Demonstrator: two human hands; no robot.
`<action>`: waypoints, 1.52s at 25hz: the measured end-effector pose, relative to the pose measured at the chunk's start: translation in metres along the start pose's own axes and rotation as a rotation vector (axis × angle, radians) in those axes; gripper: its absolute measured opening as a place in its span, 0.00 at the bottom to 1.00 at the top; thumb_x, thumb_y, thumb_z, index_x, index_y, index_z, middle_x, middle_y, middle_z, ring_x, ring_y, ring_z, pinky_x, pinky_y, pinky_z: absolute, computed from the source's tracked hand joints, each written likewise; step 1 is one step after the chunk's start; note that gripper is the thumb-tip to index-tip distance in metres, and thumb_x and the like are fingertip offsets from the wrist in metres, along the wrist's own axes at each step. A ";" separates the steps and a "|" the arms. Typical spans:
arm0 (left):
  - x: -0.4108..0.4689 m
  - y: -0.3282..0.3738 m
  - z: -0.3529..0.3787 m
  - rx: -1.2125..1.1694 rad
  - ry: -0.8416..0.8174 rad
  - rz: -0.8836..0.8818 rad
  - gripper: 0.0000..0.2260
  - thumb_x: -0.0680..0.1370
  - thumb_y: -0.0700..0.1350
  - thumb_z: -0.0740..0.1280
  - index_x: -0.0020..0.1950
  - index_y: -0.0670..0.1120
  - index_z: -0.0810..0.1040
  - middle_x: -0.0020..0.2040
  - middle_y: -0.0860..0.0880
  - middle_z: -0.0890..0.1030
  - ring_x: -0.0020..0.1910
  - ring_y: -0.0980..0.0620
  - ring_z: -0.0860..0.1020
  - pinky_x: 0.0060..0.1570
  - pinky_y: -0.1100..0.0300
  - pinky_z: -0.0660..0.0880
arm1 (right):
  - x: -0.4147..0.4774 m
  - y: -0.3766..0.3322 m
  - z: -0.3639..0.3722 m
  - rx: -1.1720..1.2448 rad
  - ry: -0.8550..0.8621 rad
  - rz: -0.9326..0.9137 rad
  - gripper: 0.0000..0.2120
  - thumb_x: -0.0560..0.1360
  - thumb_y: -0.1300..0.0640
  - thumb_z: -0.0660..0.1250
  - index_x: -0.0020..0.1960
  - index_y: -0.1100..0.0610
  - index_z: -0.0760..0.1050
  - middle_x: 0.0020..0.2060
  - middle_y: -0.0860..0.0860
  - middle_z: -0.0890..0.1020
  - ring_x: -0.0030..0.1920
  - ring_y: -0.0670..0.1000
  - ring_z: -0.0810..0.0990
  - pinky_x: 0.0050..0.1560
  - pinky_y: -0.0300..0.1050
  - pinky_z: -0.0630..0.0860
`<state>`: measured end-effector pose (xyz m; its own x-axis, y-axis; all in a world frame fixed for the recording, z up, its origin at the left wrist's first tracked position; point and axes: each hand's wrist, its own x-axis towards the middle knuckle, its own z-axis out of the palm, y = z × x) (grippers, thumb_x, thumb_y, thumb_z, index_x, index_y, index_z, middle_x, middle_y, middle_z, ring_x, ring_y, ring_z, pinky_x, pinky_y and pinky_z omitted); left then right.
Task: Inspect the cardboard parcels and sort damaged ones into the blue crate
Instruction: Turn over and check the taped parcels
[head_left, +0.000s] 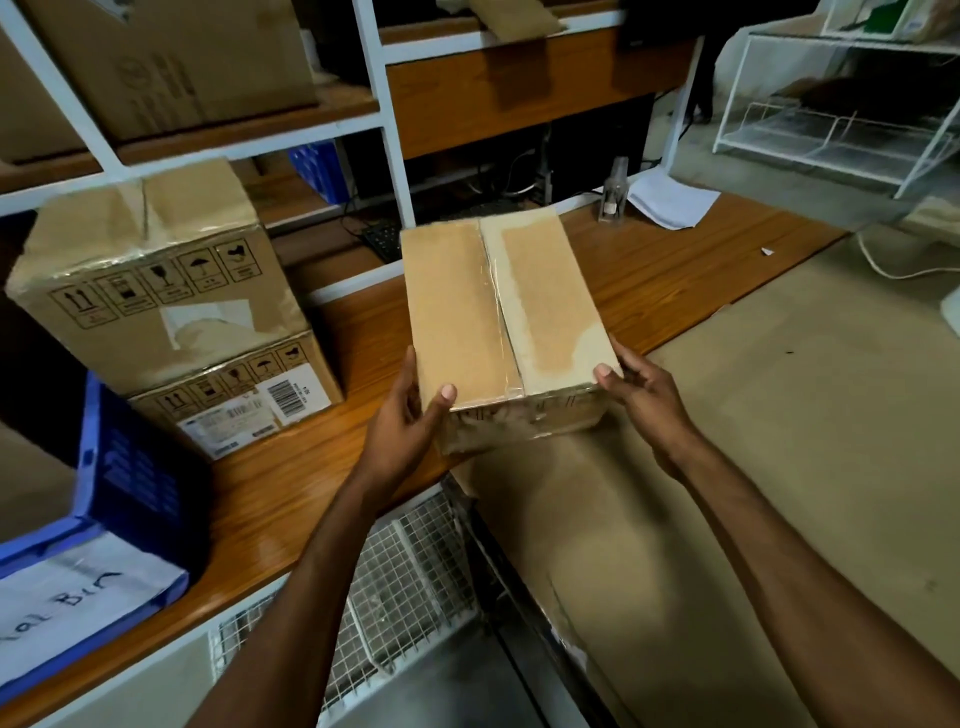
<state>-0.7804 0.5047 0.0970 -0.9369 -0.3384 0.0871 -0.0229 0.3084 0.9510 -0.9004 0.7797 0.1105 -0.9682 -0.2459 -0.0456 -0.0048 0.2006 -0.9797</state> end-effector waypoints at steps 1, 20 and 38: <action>-0.006 0.005 0.001 -0.008 0.011 0.023 0.35 0.80 0.56 0.69 0.84 0.56 0.57 0.79 0.52 0.68 0.74 0.51 0.72 0.64 0.53 0.79 | -0.005 -0.004 0.000 0.040 0.008 -0.031 0.27 0.80 0.56 0.71 0.78 0.49 0.69 0.68 0.46 0.80 0.66 0.44 0.78 0.69 0.50 0.76; 0.028 0.112 0.031 0.243 0.447 0.067 0.39 0.73 0.65 0.75 0.77 0.56 0.62 0.60 0.56 0.83 0.56 0.55 0.81 0.56 0.54 0.75 | 0.002 -0.100 0.016 -0.192 0.434 -0.188 0.42 0.67 0.44 0.82 0.73 0.52 0.64 0.62 0.46 0.80 0.58 0.47 0.80 0.56 0.40 0.72; 0.040 0.101 0.011 0.013 0.170 0.152 0.54 0.70 0.44 0.82 0.84 0.58 0.49 0.72 0.53 0.76 0.69 0.55 0.77 0.64 0.43 0.79 | 0.017 -0.081 0.009 -0.150 0.262 -0.259 0.65 0.50 0.39 0.84 0.80 0.37 0.55 0.71 0.42 0.75 0.71 0.51 0.73 0.69 0.59 0.75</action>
<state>-0.8238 0.5324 0.1937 -0.8576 -0.4323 0.2788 0.1083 0.3781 0.9194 -0.9139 0.7511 0.1871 -0.9610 -0.0605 0.2699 -0.2752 0.3046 -0.9118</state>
